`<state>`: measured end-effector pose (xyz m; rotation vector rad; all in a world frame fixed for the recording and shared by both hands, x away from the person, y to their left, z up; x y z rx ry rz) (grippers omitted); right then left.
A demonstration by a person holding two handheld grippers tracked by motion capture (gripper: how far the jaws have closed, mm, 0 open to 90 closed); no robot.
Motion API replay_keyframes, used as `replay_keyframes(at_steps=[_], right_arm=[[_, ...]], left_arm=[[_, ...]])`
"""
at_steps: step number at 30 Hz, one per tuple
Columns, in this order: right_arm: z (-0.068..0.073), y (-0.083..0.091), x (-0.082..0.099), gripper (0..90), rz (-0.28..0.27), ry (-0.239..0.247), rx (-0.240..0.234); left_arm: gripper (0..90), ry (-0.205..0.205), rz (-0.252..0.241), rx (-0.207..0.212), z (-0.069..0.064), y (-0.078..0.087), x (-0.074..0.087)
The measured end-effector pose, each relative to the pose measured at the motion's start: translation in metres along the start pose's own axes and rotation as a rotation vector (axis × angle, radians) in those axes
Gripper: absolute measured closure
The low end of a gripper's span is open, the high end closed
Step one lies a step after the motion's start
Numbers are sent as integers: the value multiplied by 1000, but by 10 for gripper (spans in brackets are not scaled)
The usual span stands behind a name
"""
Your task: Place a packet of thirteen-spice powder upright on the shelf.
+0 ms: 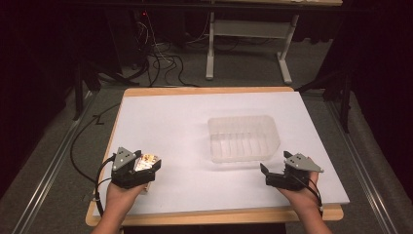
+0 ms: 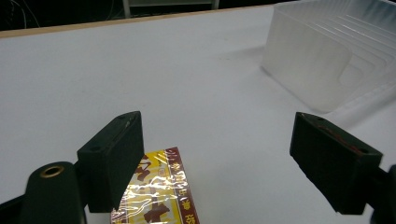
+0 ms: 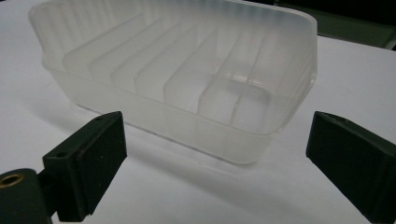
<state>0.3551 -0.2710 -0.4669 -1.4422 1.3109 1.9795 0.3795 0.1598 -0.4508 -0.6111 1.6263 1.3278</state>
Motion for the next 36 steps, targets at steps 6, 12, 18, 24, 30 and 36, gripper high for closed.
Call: replay_keyframes(at_steps=[6,12,18,24,30,36], right_arm=[[-6,0,4,58,11,-20,5],[-12,2,7,69,9,-39,21],[-13,1,9,86,10,-40,18],[-12,-2,10,137,10,-31,-11],[-9,-4,9,142,31,-16,-25],[-1,-2,5,184,12,14,-39]], left_arm=[[179,5,13,-4,2,-2,4],[178,6,18,-6,3,-4,5],[177,4,23,-7,3,-5,6],[177,1,24,-5,2,-5,6],[175,7,30,-7,1,-5,6],[156,1,46,-12,-3,-4,6]])
Point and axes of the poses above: each handheld gripper's, and its own axes: y roughly backward along the jaws, x roughly out of its underside, z roughly to its left, the point moved 6 cm from there along -y, roughly forward along the jaws, and after that the axes turned 13 degrees about -x, right-handed, at the moved point
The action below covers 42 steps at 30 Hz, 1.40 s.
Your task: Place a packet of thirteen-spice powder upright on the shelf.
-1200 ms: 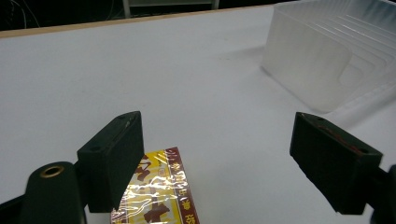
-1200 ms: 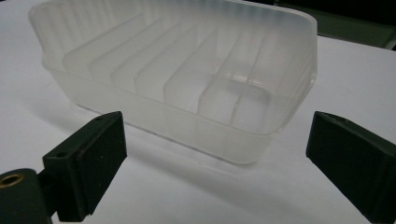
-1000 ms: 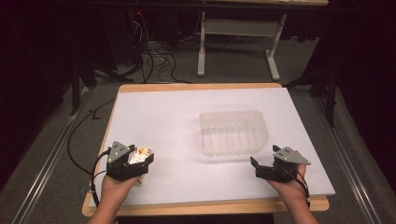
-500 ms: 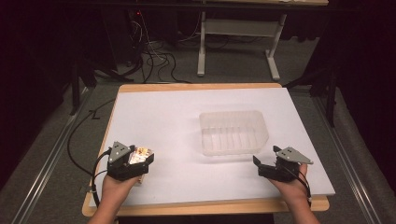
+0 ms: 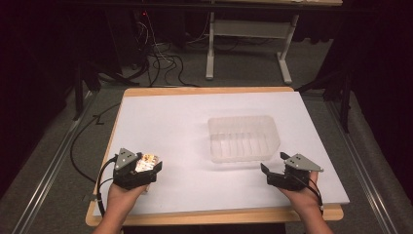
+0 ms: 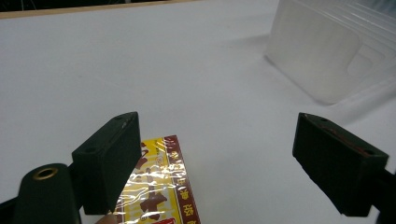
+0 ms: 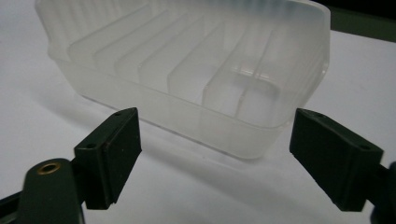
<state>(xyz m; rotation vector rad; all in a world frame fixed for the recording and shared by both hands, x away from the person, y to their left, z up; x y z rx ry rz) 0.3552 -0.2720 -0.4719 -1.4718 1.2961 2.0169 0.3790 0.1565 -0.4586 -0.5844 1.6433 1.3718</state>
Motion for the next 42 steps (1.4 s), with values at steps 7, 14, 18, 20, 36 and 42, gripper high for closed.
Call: replay_keyframes(at_steps=[7,14,18,20,36,42], right_arm=[[6,0,-4,219,-1,35,-16],[4,0,-3,187,9,12,-11],[4,-1,-4,167,3,11,-33],[5,-1,-5,159,3,10,-41],[4,-1,-4,153,7,-30,-56],[5,-2,-3,163,13,-32,-53]], left_arm=[[145,27,-4,-17,-2,2,-1],[137,52,85,-37,0,-3,-2],[133,31,125,-62,4,-5,-1],[130,21,139,-78,7,-6,-1],[123,-102,274,-114,12,-14,-1],[123,-119,356,-119,18,-17,0]])
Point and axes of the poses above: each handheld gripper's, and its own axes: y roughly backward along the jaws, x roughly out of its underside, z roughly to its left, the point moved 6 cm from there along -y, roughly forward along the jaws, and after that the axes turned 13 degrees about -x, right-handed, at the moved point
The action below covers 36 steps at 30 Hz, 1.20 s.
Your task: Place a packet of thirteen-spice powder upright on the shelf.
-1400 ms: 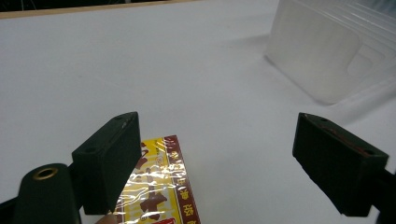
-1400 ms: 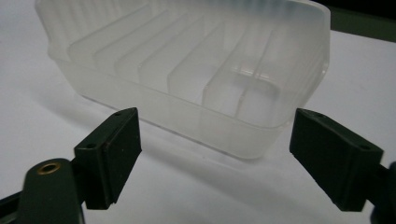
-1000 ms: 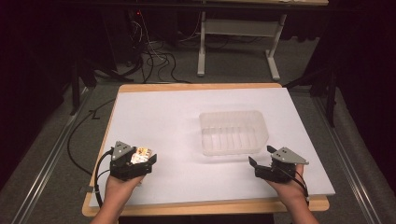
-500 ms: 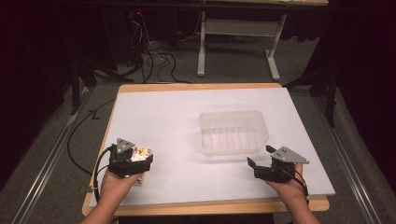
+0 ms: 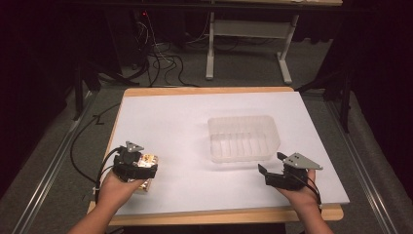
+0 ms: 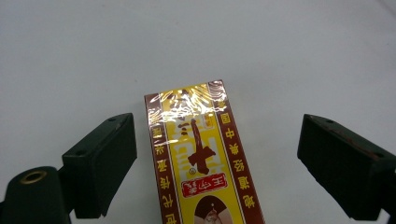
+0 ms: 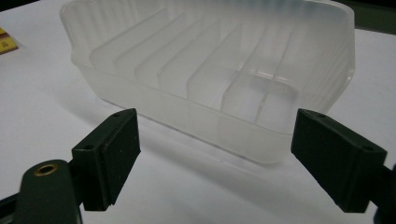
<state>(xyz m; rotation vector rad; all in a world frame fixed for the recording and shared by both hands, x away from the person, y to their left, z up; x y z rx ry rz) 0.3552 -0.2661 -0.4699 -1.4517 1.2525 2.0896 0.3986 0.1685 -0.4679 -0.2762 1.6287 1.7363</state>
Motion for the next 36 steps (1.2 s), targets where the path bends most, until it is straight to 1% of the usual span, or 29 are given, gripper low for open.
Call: replay_keyframes(at_steps=[2,4,6,9,14,15,16,18,19,21,25,29,30,31,34,35,36], right_arm=[[-1,0,1,171,4,-7,2],[-2,0,1,172,6,-7,4],[-3,0,2,176,8,-16,5],[-5,0,3,179,2,-35,1],[-4,0,3,185,7,-35,2],[-4,-1,3,185,9,-34,1],[-4,-1,3,185,9,-34,1],[-3,-1,4,185,5,-40,-2],[-3,-1,4,185,5,-40,-2],[-3,0,3,184,2,-39,-3],[-4,1,3,184,-3,-46,0],[-4,2,3,184,-4,-52,-1],[-4,2,3,184,-5,-53,2],[-4,3,3,184,-5,-52,4],[-5,4,2,184,-13,-50,12],[-5,4,2,184,-13,-50,12],[-5,4,2,184,-12,-55,13]], left_arm=[[122,7,28,3,1,-2,1],[118,1,72,10,3,-4,3],[115,15,104,21,4,-6,4],[114,18,138,27,5,-7,5],[114,-5,200,26,6,-7,6],[115,-16,230,30,5,-7,7],[117,-16,230,30,5,-7,7],[120,-33,269,34,3,-9,8],[120,-33,269,34,3,-9,8],[120,-43,293,40,2,-11,9],[118,-66,339,36,0,-13,12],[112,-73,372,36,0,-16,14],[108,-86,384,22,0,-17,16],[106,-86,384,22,0,-17,16],[95,-110,434,8,0,-19,22],[94,-110,434,8,0,-19,22],[94,-112,444,8,0,-19,23]])
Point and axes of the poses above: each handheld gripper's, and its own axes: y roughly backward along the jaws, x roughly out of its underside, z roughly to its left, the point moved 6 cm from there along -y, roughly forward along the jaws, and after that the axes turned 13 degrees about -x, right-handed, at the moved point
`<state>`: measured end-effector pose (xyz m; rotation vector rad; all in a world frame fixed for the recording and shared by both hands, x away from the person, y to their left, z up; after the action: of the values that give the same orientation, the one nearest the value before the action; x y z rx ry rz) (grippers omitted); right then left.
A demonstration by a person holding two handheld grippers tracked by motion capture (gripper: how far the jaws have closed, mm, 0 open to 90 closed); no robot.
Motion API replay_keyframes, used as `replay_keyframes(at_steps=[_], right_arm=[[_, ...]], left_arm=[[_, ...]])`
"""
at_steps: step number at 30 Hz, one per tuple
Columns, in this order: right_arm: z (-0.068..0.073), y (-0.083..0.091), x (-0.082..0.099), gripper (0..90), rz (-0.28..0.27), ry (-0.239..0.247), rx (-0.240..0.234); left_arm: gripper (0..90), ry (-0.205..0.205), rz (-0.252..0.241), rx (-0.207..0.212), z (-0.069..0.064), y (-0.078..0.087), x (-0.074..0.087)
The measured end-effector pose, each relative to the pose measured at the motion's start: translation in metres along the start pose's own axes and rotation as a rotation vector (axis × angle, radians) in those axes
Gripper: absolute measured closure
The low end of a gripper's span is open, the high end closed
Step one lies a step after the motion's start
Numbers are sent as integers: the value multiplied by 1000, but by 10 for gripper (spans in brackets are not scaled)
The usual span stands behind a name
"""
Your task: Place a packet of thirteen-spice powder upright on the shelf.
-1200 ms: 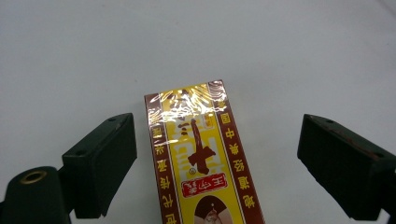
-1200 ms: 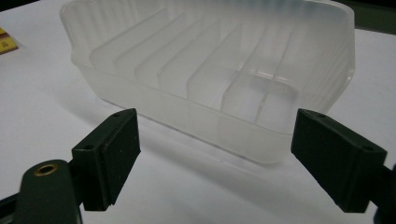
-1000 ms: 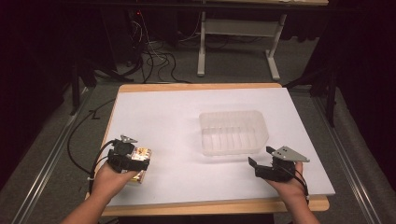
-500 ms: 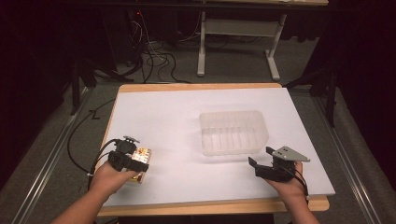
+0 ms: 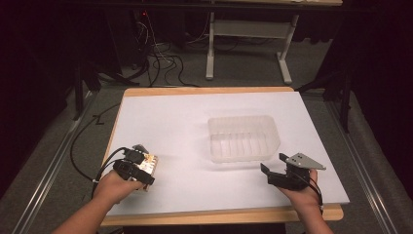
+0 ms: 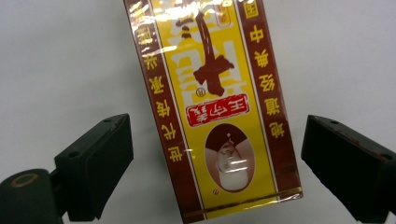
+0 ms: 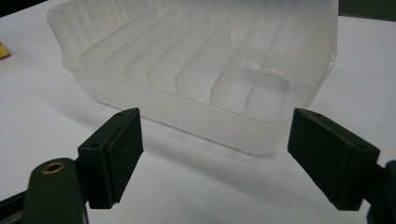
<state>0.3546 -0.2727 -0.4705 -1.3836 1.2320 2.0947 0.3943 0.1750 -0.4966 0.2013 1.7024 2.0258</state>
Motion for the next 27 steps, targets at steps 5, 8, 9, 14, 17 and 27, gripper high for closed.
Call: replay_keyframes(at_steps=[5,8,9,14,17,27], right_arm=[[-1,0,0,184,1,-4,9],[-2,1,0,184,2,-7,22],[-2,1,0,184,0,-10,24],[-3,2,-1,184,-8,-5,25],[-2,2,-1,185,-9,-6,27],[-4,1,0,188,-3,-8,27]], left_arm=[[93,3,22,0,0,1,1],[102,1,42,1,0,1,2],[102,4,45,4,0,1,2],[121,-5,78,22,-2,-1,3],[129,-13,116,29,-4,-5,5],[279,-1,137,11,-5,-8,5]])
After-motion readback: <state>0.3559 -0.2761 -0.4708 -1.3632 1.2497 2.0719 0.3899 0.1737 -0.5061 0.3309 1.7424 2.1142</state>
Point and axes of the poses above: each handheld gripper's, and its own axes: y roughly backward along the jaws, x roughly out of its underside, z roughly to its left, the point moved 6 cm from there along -y, roughly forward along the jaws, and after that the axes turned 13 degrees about -x, right-handed, at the moved point
